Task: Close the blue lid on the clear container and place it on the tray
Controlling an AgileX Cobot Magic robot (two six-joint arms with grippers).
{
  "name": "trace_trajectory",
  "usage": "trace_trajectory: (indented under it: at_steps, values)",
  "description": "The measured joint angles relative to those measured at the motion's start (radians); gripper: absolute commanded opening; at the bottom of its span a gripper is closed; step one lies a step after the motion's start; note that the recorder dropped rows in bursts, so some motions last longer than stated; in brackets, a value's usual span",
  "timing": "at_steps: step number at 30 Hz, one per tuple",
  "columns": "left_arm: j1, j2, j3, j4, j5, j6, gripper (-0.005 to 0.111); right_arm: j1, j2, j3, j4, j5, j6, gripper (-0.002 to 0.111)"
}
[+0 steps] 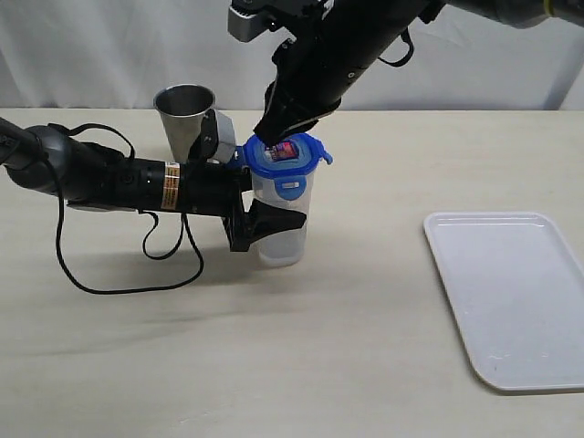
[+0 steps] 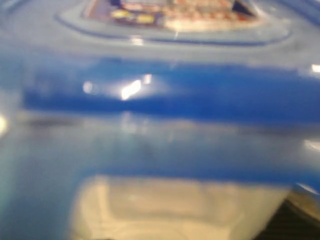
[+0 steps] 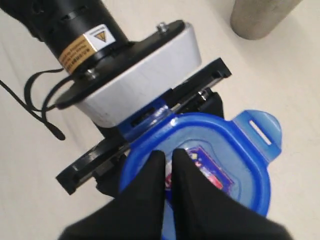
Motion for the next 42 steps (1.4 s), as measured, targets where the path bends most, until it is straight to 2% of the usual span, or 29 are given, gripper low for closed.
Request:
trace_trajectory:
  at_steps: [4,12,14,19,21,25,34,36,37,39,42]
  values:
    - [0.000,0.000,0.000,0.004,-0.002,0.000,0.000,0.000,0.026,-0.004,-0.072,-0.004,0.060,0.004]
    - [0.000,0.000,0.000,0.006,-0.002,0.000,0.002,0.000,0.047,-0.017,-0.074,-0.015,0.074,0.004]
    - [0.000,0.000,0.000,0.006,-0.002,0.000,0.011,0.000,0.049,-0.020,-0.072,-0.015,0.074,0.004]
    - [0.000,0.000,0.000,0.006,-0.002,0.007,0.054,0.000,0.049,-0.020,-0.072,-0.015,0.074,0.004]
    - [0.000,0.000,0.000,0.006,-0.002,0.009,0.062,0.000,0.049,-0.020,-0.072,-0.013,0.079,0.004]
    - [0.000,0.000,0.000,0.002,-0.002,0.011,0.066,0.000,0.054,-0.020,-0.072,-0.013,0.098,0.004]
    - [0.002,0.000,0.002,-0.006,-0.002,0.023,0.066,0.000,0.066,-0.030,-0.072,-0.014,0.120,0.004]
    - [0.006,0.000,0.002,-0.006,-0.002,0.025,0.072,0.000,0.066,-0.030,-0.074,-0.017,0.120,0.004]
    - [0.009,0.000,0.002,-0.006,-0.002,0.027,0.080,0.000,0.068,-0.030,-0.074,-0.021,0.120,0.004]
    - [0.016,0.000,0.002,-0.007,-0.004,0.054,0.088,0.000,0.070,-0.030,-0.074,-0.026,0.120,0.004]
    - [0.017,0.000,0.002,-0.027,0.007,0.067,0.090,0.000,0.070,-0.030,-0.074,-0.026,0.122,0.004]
